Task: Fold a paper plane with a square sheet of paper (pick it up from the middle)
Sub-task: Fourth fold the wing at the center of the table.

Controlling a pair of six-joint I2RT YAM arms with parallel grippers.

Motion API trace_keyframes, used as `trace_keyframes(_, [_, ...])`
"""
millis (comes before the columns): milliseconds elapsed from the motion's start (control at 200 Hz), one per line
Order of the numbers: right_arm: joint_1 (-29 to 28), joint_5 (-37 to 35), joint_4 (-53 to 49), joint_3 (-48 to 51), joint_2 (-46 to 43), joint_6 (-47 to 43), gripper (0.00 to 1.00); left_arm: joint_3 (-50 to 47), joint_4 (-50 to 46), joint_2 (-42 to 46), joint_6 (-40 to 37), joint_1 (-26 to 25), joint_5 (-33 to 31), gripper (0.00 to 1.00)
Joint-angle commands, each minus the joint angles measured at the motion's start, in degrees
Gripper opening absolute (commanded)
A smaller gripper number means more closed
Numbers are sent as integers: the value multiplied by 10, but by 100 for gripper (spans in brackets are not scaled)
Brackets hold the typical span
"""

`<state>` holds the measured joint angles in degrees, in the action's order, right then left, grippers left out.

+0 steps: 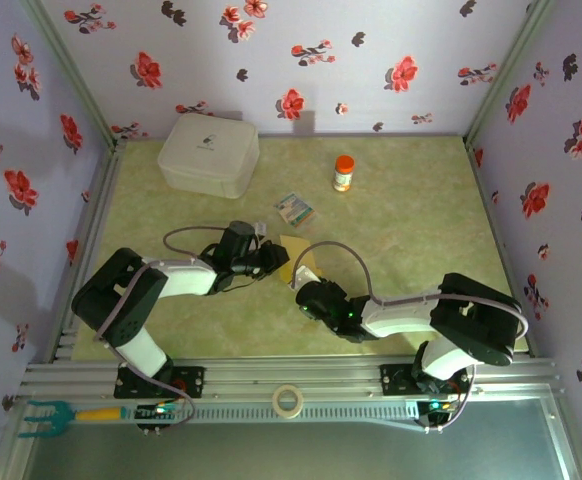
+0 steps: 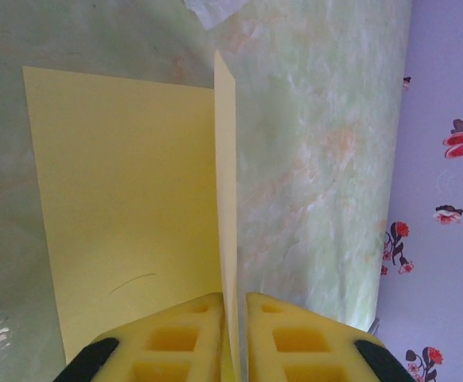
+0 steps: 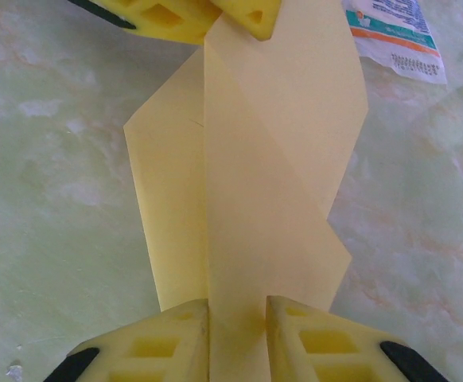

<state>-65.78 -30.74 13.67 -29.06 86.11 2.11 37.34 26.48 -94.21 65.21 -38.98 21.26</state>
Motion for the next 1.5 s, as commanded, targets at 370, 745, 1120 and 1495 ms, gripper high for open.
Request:
trace_keyframes(370, [-5, -20, 28, 11, 18, 36, 24, 16, 7, -6, -15, 4, 13, 6])
trace_keyframes(745, [-4, -25, 28, 12, 19, 45, 9, 16, 4, -4, -13, 4, 12, 8])
trace_keyframes(1120, [29, 58, 47, 24, 10, 87, 4, 8, -63, 54, -37, 12, -33, 45])
trace_keyframes(1495, [102, 235, 99, 40, 12, 175, 3, 6, -137, 116, -62, 22, -69, 52])
